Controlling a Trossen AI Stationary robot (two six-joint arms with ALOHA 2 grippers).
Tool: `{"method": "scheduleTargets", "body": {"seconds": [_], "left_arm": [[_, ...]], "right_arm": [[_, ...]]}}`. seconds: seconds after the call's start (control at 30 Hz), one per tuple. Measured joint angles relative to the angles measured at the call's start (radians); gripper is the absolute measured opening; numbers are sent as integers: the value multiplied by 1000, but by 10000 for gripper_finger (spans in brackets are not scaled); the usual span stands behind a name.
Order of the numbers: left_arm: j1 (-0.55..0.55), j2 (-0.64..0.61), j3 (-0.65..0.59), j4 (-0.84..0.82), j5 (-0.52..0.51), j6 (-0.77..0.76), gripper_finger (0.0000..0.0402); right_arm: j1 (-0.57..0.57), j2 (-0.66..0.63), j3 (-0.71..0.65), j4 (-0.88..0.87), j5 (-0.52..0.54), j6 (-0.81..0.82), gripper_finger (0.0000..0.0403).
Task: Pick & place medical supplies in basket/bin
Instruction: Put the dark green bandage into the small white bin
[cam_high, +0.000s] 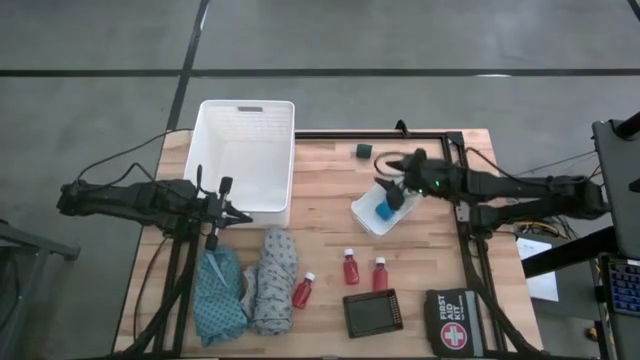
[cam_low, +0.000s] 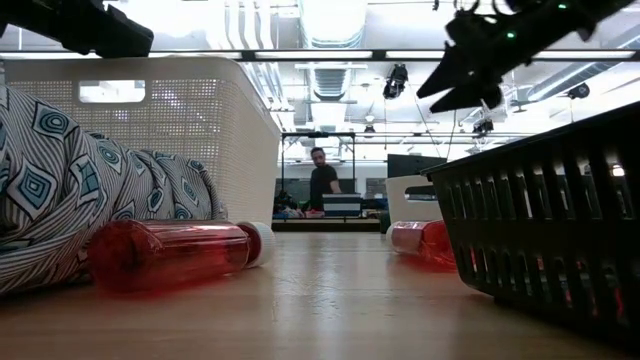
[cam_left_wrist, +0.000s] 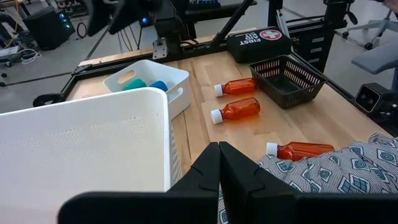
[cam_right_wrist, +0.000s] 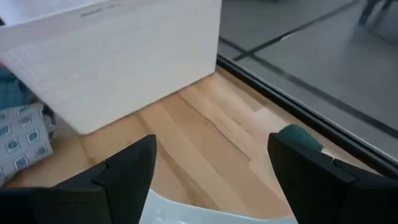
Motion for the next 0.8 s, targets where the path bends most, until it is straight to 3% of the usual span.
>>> {"method": "scheduleTargets", "body": {"seconds": [0.27, 0.37, 0.6, 0.8], "left_arm": [[0, 0, 0, 0, 0, 0, 6], [0, 0, 0, 0, 0, 0, 6], [0, 0, 0, 0, 0, 0, 6], [0, 0, 0, 0, 0, 0, 6]], "right_arm": [[-299, 221, 277, -223, -306, -51, 301], [-364, 342, 380, -318, -413, -202, 305], [-383, 612, 577, -508, -346, -554, 314], [-394, 773, 751, -634, -297, -660, 311]]}}
